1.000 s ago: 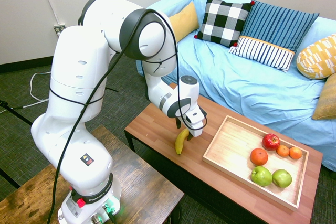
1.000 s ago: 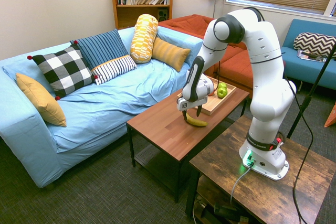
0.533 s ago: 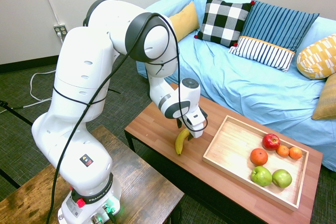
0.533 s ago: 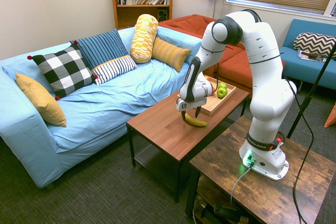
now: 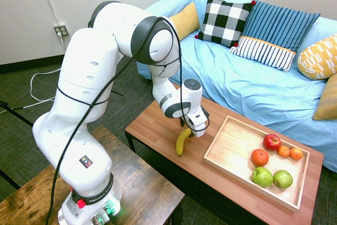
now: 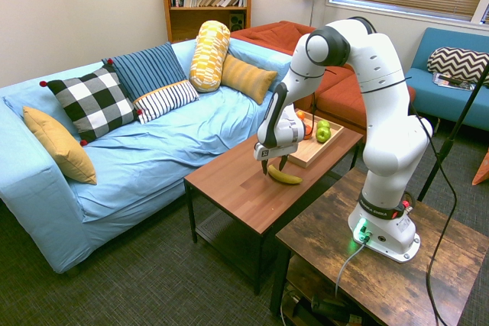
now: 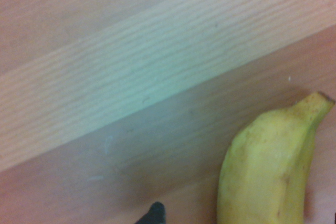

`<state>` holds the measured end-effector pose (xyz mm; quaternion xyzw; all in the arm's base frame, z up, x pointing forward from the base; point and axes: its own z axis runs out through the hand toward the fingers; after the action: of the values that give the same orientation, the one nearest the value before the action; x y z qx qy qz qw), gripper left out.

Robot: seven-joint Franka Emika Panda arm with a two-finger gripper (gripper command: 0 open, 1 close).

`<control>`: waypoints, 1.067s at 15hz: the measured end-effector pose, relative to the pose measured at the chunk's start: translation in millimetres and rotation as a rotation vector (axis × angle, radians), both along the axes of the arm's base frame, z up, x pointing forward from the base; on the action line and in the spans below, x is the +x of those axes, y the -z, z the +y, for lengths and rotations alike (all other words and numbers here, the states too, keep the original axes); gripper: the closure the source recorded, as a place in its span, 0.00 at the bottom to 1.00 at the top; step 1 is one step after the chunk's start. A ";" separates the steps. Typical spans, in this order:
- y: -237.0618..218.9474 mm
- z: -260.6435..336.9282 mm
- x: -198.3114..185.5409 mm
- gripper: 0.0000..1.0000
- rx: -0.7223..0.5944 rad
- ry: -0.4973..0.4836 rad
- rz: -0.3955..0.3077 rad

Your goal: Put banana in the tray

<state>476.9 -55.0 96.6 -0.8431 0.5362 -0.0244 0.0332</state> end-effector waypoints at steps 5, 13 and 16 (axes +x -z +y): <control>14.1 14.2 9.1 1.00 0.013 -0.010 0.004; 6.2 5.0 -1.2 1.00 0.014 -0.021 0.019; -29.5 -11.7 3.3 1.00 0.001 -0.034 0.019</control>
<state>480.2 -66.7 126.1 -0.8522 0.5221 -0.0158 0.0288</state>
